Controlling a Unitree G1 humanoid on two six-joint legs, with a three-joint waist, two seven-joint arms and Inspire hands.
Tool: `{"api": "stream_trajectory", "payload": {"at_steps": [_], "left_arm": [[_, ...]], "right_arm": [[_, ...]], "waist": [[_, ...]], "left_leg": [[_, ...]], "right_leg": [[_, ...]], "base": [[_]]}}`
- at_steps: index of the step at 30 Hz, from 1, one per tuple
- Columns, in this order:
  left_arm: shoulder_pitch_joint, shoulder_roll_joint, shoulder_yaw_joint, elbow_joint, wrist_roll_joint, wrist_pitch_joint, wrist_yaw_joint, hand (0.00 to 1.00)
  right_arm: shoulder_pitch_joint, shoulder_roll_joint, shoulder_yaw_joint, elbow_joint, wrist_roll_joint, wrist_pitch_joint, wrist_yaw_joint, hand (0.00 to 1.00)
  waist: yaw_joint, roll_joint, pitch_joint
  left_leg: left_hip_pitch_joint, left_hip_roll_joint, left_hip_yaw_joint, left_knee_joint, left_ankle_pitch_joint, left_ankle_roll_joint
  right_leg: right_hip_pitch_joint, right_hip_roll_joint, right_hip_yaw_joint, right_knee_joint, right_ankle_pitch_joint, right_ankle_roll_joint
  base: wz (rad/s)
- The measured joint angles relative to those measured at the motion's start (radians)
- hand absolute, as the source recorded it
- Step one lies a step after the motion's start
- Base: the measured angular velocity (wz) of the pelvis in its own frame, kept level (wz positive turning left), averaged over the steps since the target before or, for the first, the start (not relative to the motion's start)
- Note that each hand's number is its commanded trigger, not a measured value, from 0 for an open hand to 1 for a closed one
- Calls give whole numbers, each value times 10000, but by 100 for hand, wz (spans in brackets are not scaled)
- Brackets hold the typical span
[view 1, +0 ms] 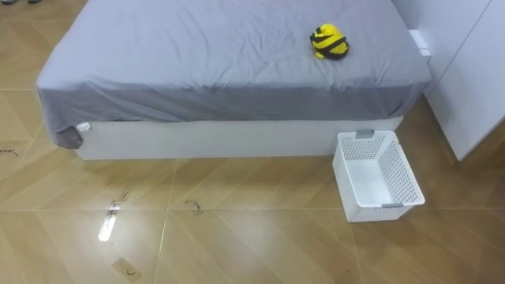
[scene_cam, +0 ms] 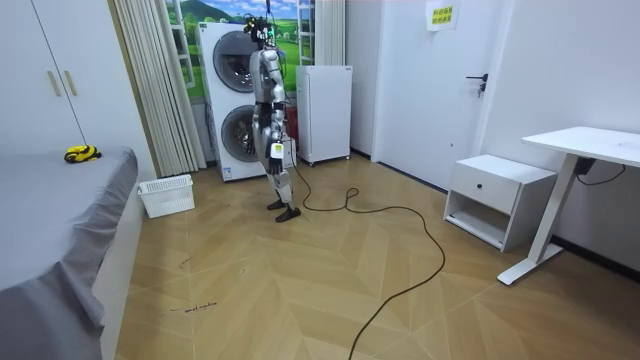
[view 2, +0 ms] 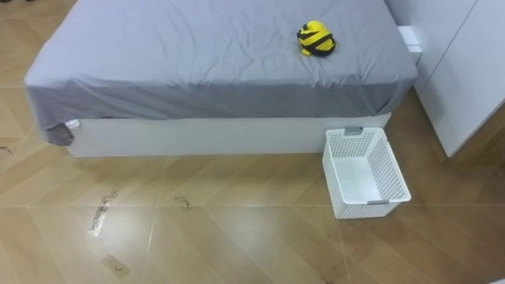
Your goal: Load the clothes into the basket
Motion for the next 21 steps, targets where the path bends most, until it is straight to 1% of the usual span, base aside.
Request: {"api": "stream_trajectory", "payload": {"at_steps": [6, 10, 11, 12, 13, 14, 15, 16, 17, 18, 19, 20, 21], "left_arm": [[-12, -2, -30, 0, -23, -1, 4, 0], [-41, -3, -15, 19, -23, 0, 18, 0], [-34, -23, 81, 17, -32, 4, 15, 0], [-36, -21, 83, 13, -65, 4, 11, 0], [-44, -19, 78, 12, -167, 4, 12, 0], [-45, -9, 196, 13, -284, 5, 2, 0], [-46, 21, 231, 14, -407, 5, -15, 0], [-66, 69, 284, 7, -663, 6, -18, 0], [-85, 126, 331, -17, -1050, -16, -12, 0], [-68, 146, 365, -22, -1201, -40, -10, 0], [-31, 171, 358, -9, -1607, -79, -3, 0], [38, 166, 360, -16, -2106, -138, -2, 0], [60, 158, 358, -17, -2337, -209, 1, 0]], "right_arm": [[-2, -1, -2, -20, -1, -1, -4, 0], [-33, 3, -3, -49, -6, 14, -48, 0], [-44, 2, -2, -50, -15, 27, -59, 0], [-76, 3, 5, -64, -3, 56, -64, 0], [-98, 1, 27, -76, -8, 83, -68, 0], [-121, 1, 43, -81, -4, 104, -73, 0], [-128, 1, 83, -80, 5, 105, -69, 0], [-135, 5, 145, -64, 94, 102, -54, 0], [-89, 48, 196, -69, 239, 81, -39, 0], [-71, 55, 191, -70, 255, 61, -39, 0], [-40, 47, 195, -68, 294, 40, -38, 0], [-6, 22, 195, -69, 357, 15, -46, 0], [6, 15, 192, -46, 388, 11, -57, 0]], "waist": [[-23, 21, -7], [-14, 43, -7], [12, 50, -5], [57, 68, 4], [75, 47, -10], [141, 37, -22], [166, 118, -40], [203, 41, -21], [202, -73, -9], [214, -114, -22], [224, -97, -15], [219, -134, 52], [202, -127, 54]], "left_leg": [[16, 12, 1, 1, 0, 0], [-4, 62, 47, 67, -52, -7], [-90, 130, 120, 243, -157, -19], [-288, 189, 136, 528, -297, -45], [-390, 217, 136, 702, -382, -50], [-593, 313, 158, 1165, -584, -95], [-716, 370, 158, 1432, -683, -124], [-986, 459, 170, 2024, -860, -231], [-1372, 519, 260, 2894, -898, -294], [-1580, 535, 319, 3372, -898, -294], [-2023, 737, 349, 4489, -885, -301], [-2766, 921, 272, 5819, -669, -340], [-3032, 875, 137, 6201, -699, -333]], "right_leg": [[0, 9, 10, 30, 1, -2], [-77, 33, -16, 174, 1, -1], [-141, 60, -71, 265, -11, -19], [-286, 97, -103, 466, -75, -82], [-377, 108, -108, 593, -132, -107], [-532, 151, -175, 826, -248, -157], [-583, 165, -274, 954, -335, -187], [-708, 170, -401, 1214, -533, -237], [-754, 165, -388, 1338, -744, -315], [-746, 176, -349, 1380, -838, -396], [-621, 214, -312, 1366, -887, -479], [-434, 306, -285, 1404, -967, -603], [-360, 287, -254, 1439, -1027, -637]], "base": [[0], [-4], [-19], [-20], [-23], [-15], [-12], [5], [9], [14], [11], [15], [28]]}}
